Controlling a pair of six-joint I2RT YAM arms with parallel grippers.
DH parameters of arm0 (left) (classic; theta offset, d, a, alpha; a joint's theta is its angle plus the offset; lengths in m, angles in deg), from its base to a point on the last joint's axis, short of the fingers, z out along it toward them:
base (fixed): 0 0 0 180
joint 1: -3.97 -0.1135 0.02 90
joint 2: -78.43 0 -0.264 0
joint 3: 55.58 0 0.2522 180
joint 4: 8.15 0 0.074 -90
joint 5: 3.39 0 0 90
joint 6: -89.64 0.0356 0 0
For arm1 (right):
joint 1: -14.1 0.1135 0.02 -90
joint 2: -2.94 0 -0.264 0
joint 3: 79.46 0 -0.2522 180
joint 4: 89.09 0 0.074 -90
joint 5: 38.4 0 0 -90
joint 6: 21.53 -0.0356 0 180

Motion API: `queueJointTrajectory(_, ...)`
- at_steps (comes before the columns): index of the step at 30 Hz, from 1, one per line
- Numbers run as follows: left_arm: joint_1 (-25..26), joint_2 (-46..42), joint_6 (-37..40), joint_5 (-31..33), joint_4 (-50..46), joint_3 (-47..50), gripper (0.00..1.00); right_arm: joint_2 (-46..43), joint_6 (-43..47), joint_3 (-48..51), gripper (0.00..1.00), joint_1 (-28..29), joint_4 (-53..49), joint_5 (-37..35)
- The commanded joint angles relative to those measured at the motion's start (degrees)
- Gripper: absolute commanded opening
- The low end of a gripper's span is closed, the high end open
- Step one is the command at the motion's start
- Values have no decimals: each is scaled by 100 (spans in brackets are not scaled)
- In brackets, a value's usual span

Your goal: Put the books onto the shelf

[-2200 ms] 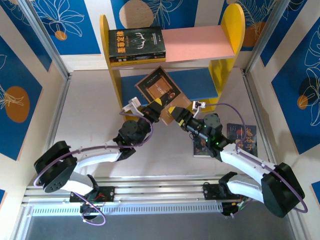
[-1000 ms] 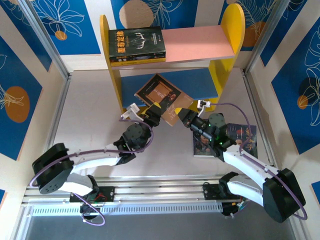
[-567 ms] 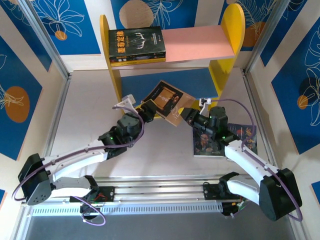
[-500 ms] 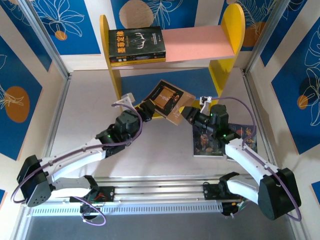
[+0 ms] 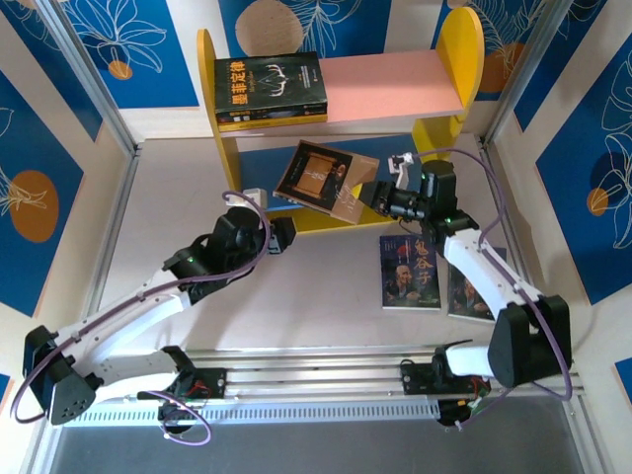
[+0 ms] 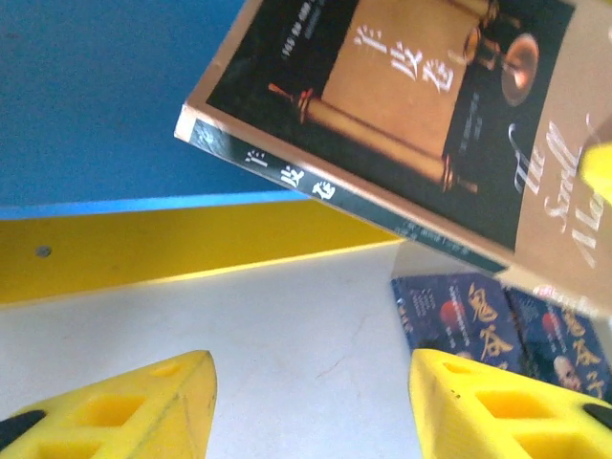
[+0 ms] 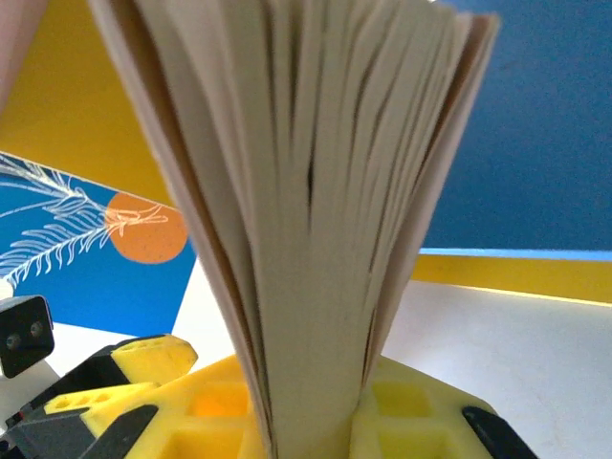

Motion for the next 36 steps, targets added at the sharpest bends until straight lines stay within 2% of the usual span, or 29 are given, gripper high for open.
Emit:
queueJointTrajectory(1, -118, -269, 411, -172, -672, -265, 57, 302, 609, -605, 7, -64, -279, 850)
queueJointTrajectory(15, -373, -983, 591, -145, -1299, -133, 61, 1732, 1663, -2036, 7, -71, -1248, 1752)
queueJointTrajectory(36, -427, -1241, 651, -57, -1626, -98, 62, 3024, 2301, -3422, 8, 315, -2214, 1684)
